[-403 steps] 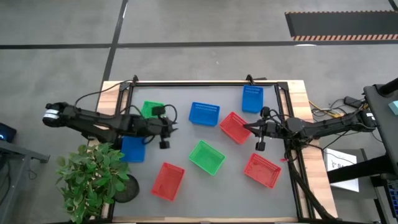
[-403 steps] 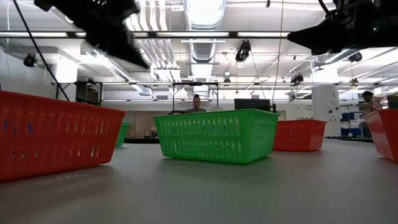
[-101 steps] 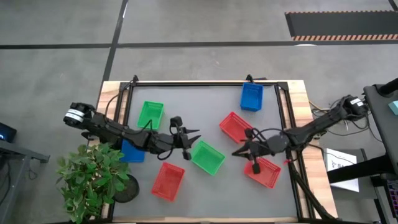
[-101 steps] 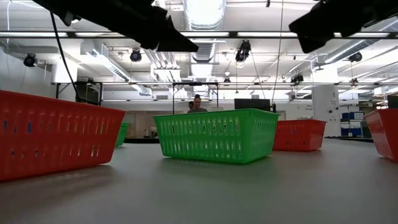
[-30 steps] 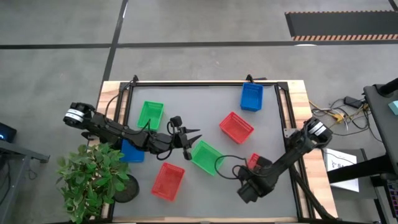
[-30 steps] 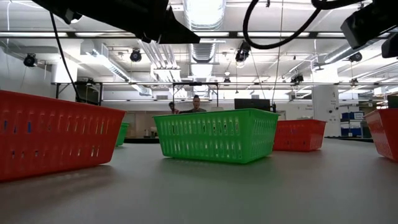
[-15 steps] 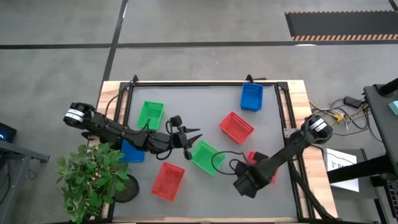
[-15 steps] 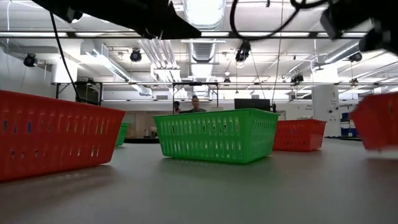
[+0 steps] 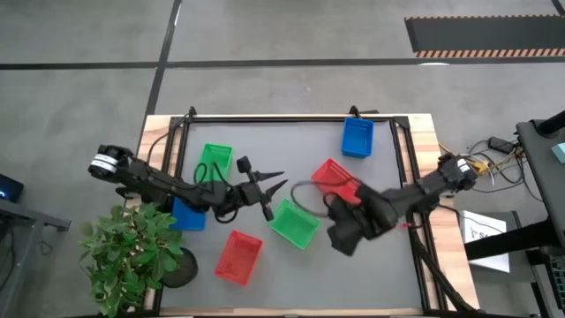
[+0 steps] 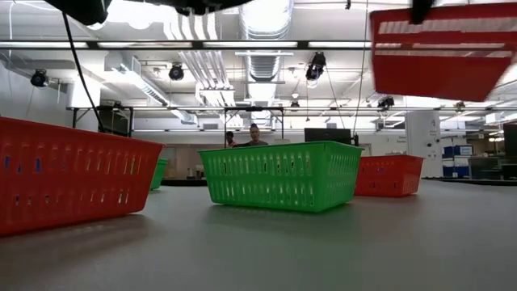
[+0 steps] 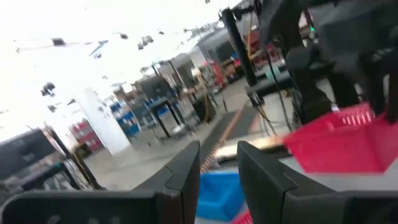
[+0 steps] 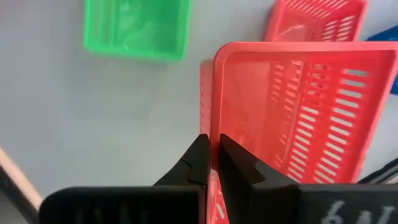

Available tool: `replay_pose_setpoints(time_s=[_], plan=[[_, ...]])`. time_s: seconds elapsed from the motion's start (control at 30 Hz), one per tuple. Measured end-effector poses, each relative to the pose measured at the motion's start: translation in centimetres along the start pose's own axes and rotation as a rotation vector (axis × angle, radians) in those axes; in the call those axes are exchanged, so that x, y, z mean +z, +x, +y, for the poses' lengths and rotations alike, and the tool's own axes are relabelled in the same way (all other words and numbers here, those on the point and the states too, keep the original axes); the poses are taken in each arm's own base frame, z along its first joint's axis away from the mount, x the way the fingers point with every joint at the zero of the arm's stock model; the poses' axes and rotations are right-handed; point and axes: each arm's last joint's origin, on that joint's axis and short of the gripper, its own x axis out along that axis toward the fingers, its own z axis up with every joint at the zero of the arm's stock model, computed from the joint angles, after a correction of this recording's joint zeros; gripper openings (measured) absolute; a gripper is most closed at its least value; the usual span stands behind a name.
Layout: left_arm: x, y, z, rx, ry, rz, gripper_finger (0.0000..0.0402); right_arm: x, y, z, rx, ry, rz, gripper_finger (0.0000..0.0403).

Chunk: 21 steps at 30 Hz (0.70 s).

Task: Stack baskets by color
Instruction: Stack the bottom right red basket on the top right red basket

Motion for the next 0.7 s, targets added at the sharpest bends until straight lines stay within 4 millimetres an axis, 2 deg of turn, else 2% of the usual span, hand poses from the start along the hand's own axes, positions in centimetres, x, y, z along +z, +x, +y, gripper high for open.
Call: replay_pose_setpoints(time_s=[0.17, 0.3, 0.53, 0.7], plan=[[0.7, -0.3, 0.8, 0.02, -0.013, -0.028, 0.009, 2.9, 0.4, -2.5, -0.018, 0.07, -0.001, 0.0012], [0.1, -0.7, 0.6, 0.006, -0.001, -0.011, 0.009, 4.6, 0.9, -4.4, -0.035, 0.119, 0.008, 0.0012], [-0.2, -0.8, 0.7, 0.039, 0.012, 0.02, 0.009, 6.8, 1.6, -7.3, -0.055, 0.209, 0.011, 0.0013], [-0.3, -0.9, 0.6, 0.047, 0.046, 0.041, 0.009, 7.9, 2.0, -8.4, -0.05, 0.238, -0.004, 0.0013]])
